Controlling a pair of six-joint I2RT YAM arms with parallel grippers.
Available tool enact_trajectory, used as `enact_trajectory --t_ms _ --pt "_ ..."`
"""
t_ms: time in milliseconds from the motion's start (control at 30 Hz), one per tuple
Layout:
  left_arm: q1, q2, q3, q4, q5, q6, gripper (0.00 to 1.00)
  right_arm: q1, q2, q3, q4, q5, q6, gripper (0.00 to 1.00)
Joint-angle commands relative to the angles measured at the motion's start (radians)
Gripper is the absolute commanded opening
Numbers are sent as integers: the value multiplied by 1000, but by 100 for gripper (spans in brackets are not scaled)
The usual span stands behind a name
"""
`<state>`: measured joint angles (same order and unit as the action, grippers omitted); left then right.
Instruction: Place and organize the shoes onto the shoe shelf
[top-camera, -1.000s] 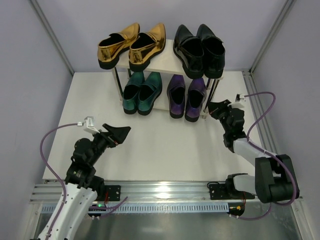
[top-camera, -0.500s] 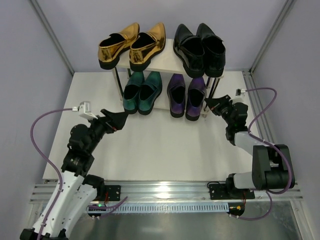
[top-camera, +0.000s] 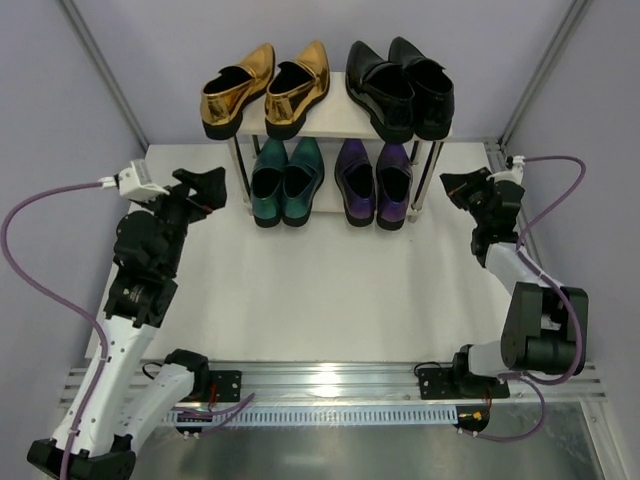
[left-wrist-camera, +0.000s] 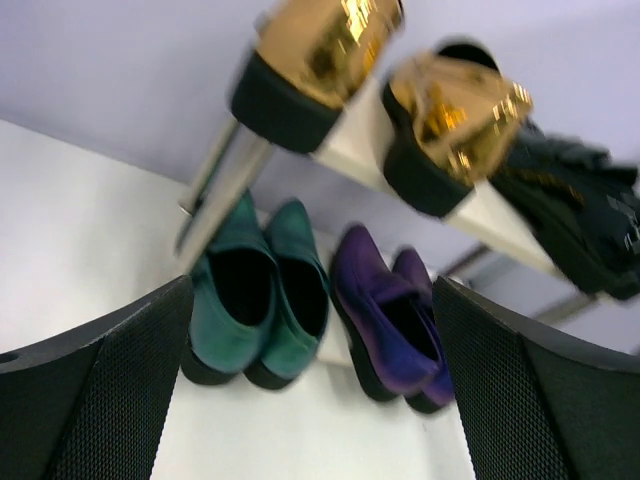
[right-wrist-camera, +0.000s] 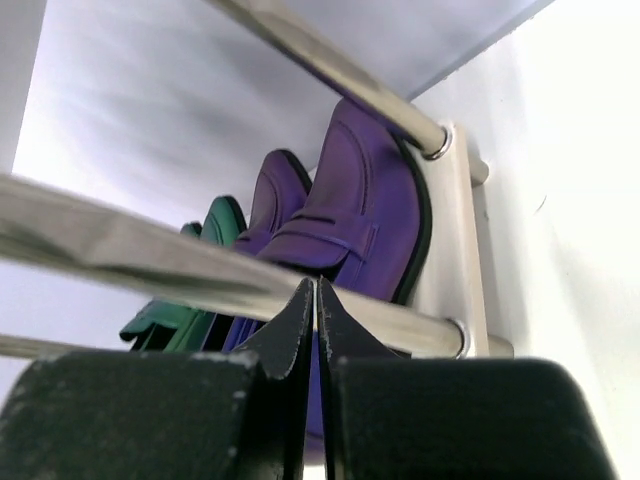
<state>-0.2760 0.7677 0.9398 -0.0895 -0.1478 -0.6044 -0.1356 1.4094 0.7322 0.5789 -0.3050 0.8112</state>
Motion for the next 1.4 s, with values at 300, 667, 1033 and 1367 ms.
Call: enact_trajectory --t_ms 300,667,1033,1367 --pt "12 79 105 137 -280 123 67 258 -502 117 -571 -102 -398 4" --pt "116 346 223 295 -311 61 0 487 -388 475 -841 -92 -549 4" --pt "155 524 384 350 -224 135 0 652 -38 895 -882 136 -544 4" --pt "199 619 407 359 -104 104 0 743 262 1246 -982 454 -520 4"
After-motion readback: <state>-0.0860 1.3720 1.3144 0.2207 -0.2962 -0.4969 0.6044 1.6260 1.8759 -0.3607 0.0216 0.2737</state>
